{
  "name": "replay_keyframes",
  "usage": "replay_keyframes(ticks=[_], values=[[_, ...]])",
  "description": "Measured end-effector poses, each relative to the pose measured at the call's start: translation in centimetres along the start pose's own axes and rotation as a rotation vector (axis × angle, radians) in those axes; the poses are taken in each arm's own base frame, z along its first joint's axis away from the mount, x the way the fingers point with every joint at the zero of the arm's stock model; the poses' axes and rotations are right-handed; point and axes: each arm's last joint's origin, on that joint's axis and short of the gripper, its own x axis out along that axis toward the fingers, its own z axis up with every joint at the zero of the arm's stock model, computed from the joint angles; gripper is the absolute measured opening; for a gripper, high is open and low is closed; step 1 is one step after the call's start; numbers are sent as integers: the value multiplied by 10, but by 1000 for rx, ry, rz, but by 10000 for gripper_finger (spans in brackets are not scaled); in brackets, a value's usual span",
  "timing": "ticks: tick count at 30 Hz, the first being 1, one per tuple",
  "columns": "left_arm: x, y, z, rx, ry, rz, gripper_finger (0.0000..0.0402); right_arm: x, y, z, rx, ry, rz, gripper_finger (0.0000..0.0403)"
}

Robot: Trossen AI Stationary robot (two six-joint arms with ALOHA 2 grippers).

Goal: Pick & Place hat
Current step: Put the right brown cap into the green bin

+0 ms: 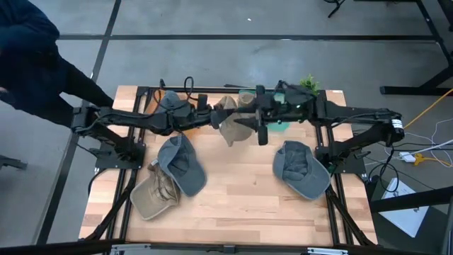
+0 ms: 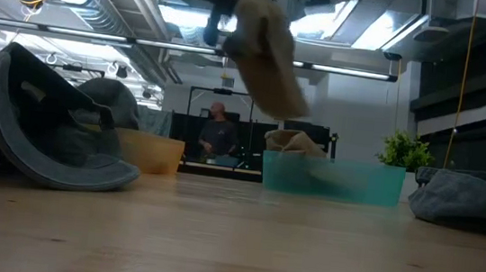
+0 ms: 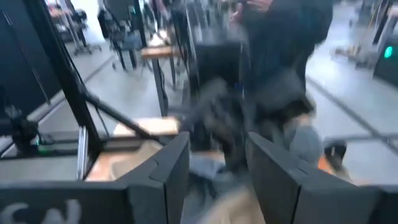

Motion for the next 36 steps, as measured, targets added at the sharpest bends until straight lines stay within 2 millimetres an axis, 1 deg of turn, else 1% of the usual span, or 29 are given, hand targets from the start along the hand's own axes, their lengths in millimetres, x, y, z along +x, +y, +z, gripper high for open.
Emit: replay_keyframes(ticks=[4,6,8,12,16,21,24,30,36], values=[[12,4,0,-13,-67,-55,10,-8,2,25,-22,-78,4,155],[19,5,4,-16,-95,-67,10,-10,2,33,-49,-101,3,155],[30,7,8,-13,-103,-72,13,-11,3,36,-62,-111,2,155],[55,13,15,13,-64,-108,16,-11,2,35,-61,-95,1,155],[81,20,25,65,-55,-128,10,-11,2,31,-64,-61,-3,155],[109,35,35,85,-49,-138,16,-11,1,30,-113,-52,-6,155],[124,46,37,90,-30,-144,17,-11,0,30,-151,-50,-42,155],[147,68,31,91,3,-132,11,-11,-4,27,-209,-9,-184,155],[163,88,18,83,21,-99,18,-13,-16,23,-204,43,-230,155]])
